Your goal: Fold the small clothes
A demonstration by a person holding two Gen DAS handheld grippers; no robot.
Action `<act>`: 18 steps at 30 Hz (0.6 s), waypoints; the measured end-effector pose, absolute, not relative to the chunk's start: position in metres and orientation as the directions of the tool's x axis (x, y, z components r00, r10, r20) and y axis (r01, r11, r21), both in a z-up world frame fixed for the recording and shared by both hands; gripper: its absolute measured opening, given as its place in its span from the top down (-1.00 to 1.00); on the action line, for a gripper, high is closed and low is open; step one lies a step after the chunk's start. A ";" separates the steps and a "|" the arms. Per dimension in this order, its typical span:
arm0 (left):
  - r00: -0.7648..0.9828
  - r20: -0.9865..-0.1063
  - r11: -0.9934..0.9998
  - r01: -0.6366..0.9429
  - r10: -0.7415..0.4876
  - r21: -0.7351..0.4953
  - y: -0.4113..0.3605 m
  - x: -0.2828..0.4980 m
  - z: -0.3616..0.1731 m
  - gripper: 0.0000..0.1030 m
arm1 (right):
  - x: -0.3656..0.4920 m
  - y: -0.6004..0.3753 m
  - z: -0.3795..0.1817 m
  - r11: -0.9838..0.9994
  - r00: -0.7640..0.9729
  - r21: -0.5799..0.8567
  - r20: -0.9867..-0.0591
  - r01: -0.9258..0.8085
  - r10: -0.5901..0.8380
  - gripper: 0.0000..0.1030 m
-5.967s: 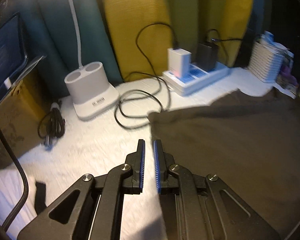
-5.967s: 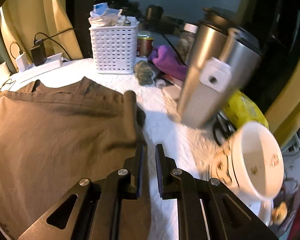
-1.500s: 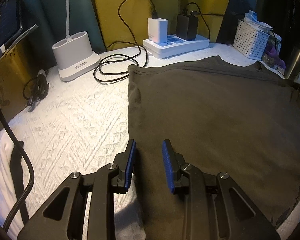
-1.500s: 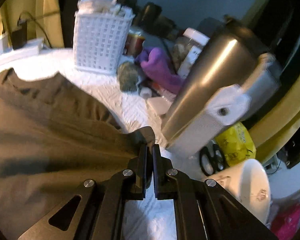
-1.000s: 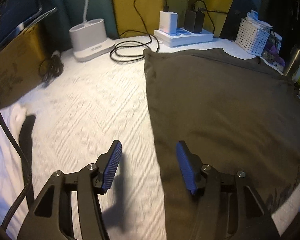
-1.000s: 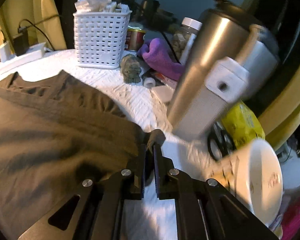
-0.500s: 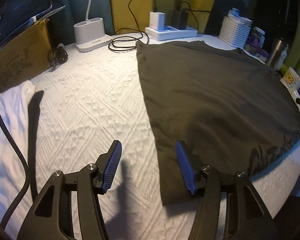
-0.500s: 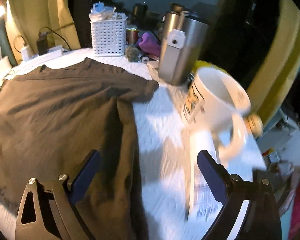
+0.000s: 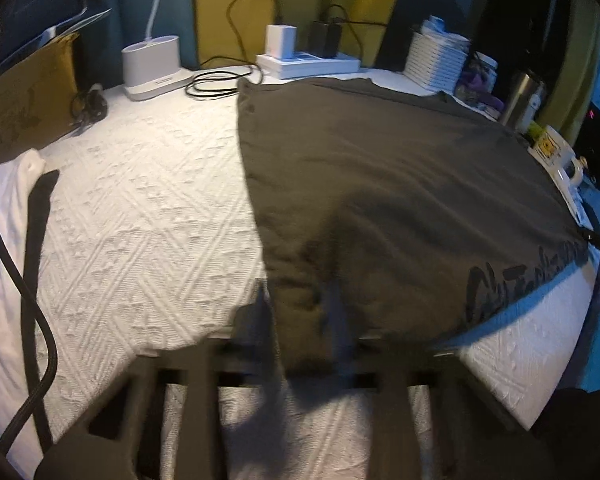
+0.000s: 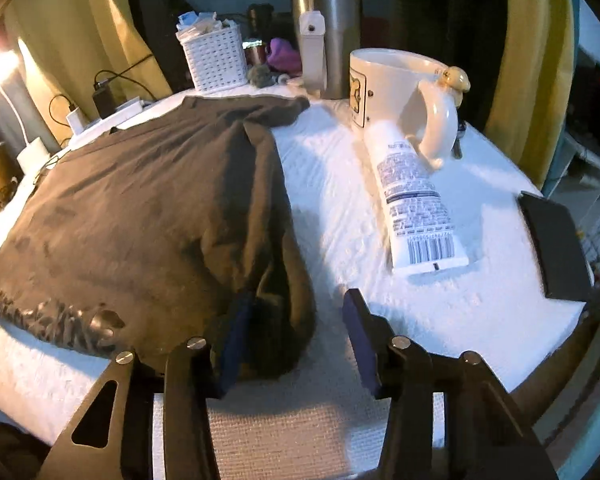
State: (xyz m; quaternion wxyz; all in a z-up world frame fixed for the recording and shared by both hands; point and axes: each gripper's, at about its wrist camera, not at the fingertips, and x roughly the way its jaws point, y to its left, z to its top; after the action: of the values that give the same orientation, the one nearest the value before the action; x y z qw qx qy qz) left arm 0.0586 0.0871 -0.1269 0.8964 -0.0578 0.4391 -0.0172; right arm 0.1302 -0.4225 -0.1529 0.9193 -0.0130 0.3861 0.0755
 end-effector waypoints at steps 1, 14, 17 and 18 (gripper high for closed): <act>0.617 -0.783 0.994 -0.016 -0.079 -0.112 0.085 0.058 -0.125 0.84 | 0.130 -0.421 -0.152 0.988 0.691 0.034 -0.711 -0.150 0.130 0.60; 0.658 -0.753 0.993 -0.085 -0.007 -0.084 0.096 0.036 -0.100 0.90 | 0.106 -0.440 -0.153 0.996 0.693 -0.002 -0.718 -0.084 0.057 0.83; 0.663 -0.749 0.994 -0.096 0.019 -0.061 0.099 0.035 -0.096 0.90 | 0.106 -0.446 -0.154 0.998 0.685 0.012 -0.727 -0.068 0.055 0.82; 0.663 -0.748 0.993 -0.102 0.025 -0.056 0.101 0.035 -0.095 0.90 | 0.106 -0.449 -0.153 0.998 0.685 0.015 -0.726 -0.060 0.052 0.82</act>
State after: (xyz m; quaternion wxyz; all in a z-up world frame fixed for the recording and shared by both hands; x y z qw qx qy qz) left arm 0.0352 0.1006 -0.0947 0.9107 -0.0465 0.4090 0.0349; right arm 0.1060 -0.4488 -0.1532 0.9180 -0.0049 0.3954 0.0307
